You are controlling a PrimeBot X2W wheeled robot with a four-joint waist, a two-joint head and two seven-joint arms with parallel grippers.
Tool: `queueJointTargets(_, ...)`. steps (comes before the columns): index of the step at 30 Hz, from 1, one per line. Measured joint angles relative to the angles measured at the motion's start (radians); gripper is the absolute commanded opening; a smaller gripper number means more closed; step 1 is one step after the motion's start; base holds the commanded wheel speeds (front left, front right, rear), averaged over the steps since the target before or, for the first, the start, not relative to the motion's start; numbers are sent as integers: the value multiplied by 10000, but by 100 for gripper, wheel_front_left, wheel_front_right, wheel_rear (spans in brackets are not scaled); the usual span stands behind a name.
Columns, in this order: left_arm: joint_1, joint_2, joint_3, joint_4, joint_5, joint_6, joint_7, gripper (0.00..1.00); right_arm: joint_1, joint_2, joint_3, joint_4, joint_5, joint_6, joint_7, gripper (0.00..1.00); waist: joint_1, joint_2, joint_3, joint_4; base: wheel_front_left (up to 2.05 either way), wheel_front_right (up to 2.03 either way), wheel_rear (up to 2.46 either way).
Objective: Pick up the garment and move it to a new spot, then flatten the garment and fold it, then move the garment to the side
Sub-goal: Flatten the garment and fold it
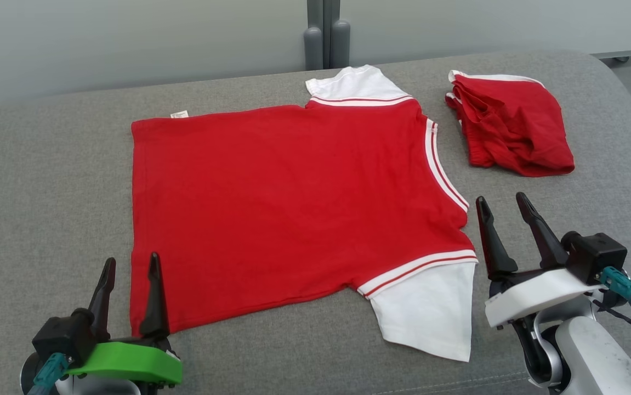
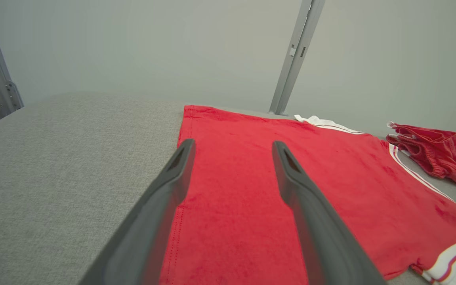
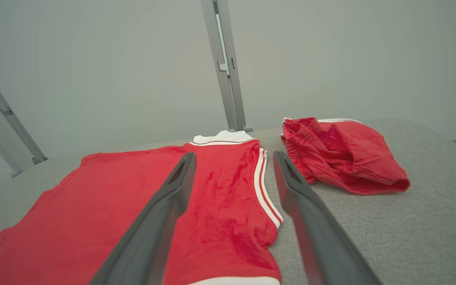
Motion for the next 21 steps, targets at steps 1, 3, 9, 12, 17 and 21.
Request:
queueJointTargets(1, 0, 0, -4, -8, -2, 10, 0, 100, 0, 12, -10, 8, -54, 0, -2, 100, 0, 0, 0, 5, 0, 0, 0)
queueJointTargets(3, 1, 0, -27, -31, -33, 82, 0, 100, 0, 38, -23, 42, -127, 4, -2, 100, 0, 0, -2, 13, 0, 0, 0)
queueJointTargets(9, 8, 0, -157, -150, -165, 100, 0, 100, 0, 117, -90, 159, -219, 65, -2, 100, 0, 0, -11, 22, 0, 0, 0)
queueJointTargets(12, 10, 0, -217, -184, -230, 104, 0, 100, 0, 207, -104, 198, -226, 90, -2, 100, 0, 0, -11, 22, 0, 0, 0)
queueJointTargets(17, 34, 0, -259, -140, -286, 180, 0, 100, 2, 265, -151, 295, -284, 178, -2, 100, 0, 0, -22, 20, 0, 0, 0)
queueJointTargets(21, 279, 0, -362, 309, -610, 188, 0, 100, 175, 249, -65, 681, -284, 339, -2, 100, 0, 0, -38, 18, 0, 0, 0)
